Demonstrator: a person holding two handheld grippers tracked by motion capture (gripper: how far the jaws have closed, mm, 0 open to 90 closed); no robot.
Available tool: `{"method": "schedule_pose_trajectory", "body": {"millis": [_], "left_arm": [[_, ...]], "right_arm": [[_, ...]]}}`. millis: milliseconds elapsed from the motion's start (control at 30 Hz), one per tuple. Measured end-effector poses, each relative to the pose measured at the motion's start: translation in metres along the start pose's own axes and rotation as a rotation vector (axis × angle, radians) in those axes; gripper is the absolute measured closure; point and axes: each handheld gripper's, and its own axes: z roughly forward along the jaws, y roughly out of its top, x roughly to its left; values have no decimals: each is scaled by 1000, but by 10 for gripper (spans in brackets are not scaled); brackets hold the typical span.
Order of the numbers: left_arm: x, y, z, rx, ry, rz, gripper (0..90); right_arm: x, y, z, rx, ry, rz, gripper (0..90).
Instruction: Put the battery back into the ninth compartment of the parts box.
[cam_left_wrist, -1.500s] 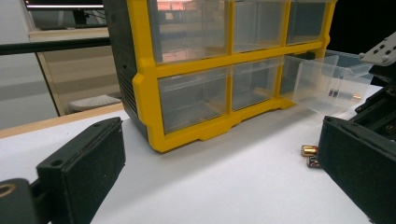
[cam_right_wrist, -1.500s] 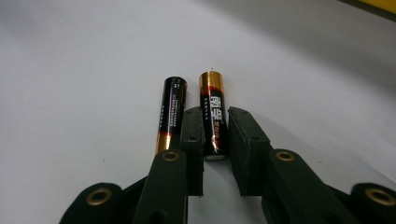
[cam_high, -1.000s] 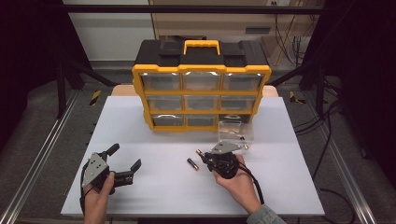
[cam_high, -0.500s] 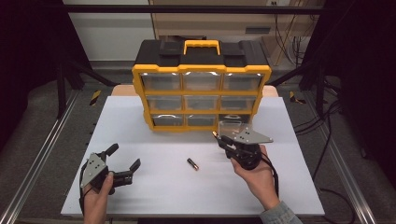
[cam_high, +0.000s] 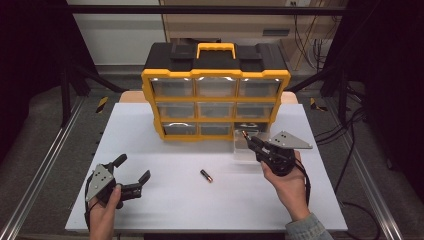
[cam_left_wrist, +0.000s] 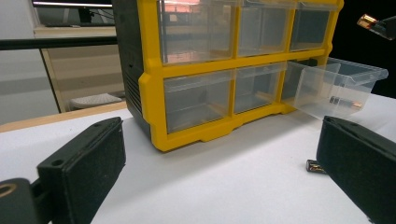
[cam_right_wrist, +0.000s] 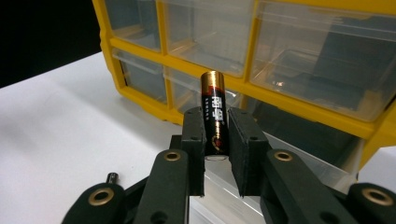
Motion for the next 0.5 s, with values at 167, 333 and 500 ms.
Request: {"method": "schedule_pose_trajectory", "body": {"millis": [167,333,500], "left_arm": [[0,0,-1,0,-3,5,12],[1,-1,-1,3,-1,3,12],[0,0,-2,-5,-1,3,12]], "right_arm": [[-5,0,-3,-7,-11,6,767],[-8,4,-7,-27,-23,8,767],[-13,5,-12,-44,-41,10,767]]}}
